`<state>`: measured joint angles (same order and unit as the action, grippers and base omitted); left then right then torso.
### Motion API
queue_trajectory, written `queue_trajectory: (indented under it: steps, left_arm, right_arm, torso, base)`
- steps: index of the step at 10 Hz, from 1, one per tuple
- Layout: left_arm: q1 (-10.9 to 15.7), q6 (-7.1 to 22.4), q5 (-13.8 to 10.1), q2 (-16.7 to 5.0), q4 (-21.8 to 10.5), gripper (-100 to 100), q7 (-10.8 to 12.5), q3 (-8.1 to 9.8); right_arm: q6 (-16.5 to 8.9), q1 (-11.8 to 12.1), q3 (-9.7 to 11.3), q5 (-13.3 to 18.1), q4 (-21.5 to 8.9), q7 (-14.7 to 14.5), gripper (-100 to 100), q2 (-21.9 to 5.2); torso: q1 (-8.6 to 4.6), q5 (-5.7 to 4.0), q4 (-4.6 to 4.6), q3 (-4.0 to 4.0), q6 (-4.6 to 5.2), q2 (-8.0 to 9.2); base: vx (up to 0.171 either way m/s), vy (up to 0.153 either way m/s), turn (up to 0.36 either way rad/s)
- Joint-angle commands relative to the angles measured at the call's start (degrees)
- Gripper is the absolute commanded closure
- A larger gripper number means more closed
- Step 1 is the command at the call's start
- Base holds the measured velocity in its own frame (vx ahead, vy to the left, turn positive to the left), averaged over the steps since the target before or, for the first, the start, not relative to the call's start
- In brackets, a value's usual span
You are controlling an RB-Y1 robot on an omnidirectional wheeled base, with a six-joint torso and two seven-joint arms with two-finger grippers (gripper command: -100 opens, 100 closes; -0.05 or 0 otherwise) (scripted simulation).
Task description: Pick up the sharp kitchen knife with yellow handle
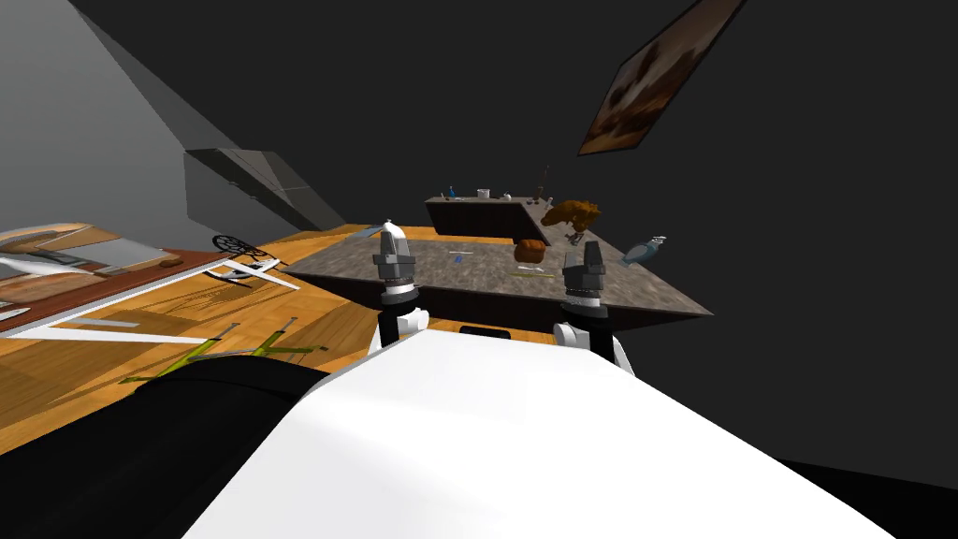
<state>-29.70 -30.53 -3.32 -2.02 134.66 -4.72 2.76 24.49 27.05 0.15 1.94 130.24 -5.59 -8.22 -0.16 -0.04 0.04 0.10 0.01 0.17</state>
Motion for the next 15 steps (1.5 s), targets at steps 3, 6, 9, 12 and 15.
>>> queue_trajectory:
  steps: [3,6,9,12,15]
  left_arm:
    - [0.01,0.0,0.0,0.0,0.0,0,0.0,0.0]
    - [0.0,0.0,0.0,0.0,0.0,0,0.0,0.0]
    - [0.01,0.0,0.0,0.0,0.0,0,0.0,0.0]
    - [0.0,0.0,0.0,0.0,0.0,0,0.0,0.0]
    - [0.0,0.0,0.0,0.0,0.0,0,0.0,0.0]
  right_arm:
    - [1.19,-0.96,0.53,0.77,-2.67,0.36,-100,-6.0]
    - [2.39,-2.14,1.21,1.74,-5.8,0.71,-100,-10.97]
    - [3.07,-2.76,1.63,2.33,-7.58,0.89,-100,-15.85]
    - [4.57,-4.04,2.6,3.67,-11.51,1.23,-100,-21.23]
    - [5.38,-4.68,3.15,4.43,-13.64,1.38,-100,-26.5]
  torso:
    - [-0.02,0.0,0.01,0.02,-0.03,0.04]
    - [0.03,0.01,-0.01,-0.02,0.01,-0.03]
    - [0.02,0.01,-0.01,-0.01,-0.03,-0.02]
    - [0.03,0.01,-0.01,-0.02,0.02,-0.05]
    - [0.05,0.01,-0.01,-0.03,-0.01,-0.05]
  base:
    - [-0.053,-0.035,0.152]
    - [-0.045,-0.02,0.134]
    - [-0.046,-0.025,0.143]
    - [-0.049,-0.023,0.17]
    - [-0.044,-0.014,0.146]
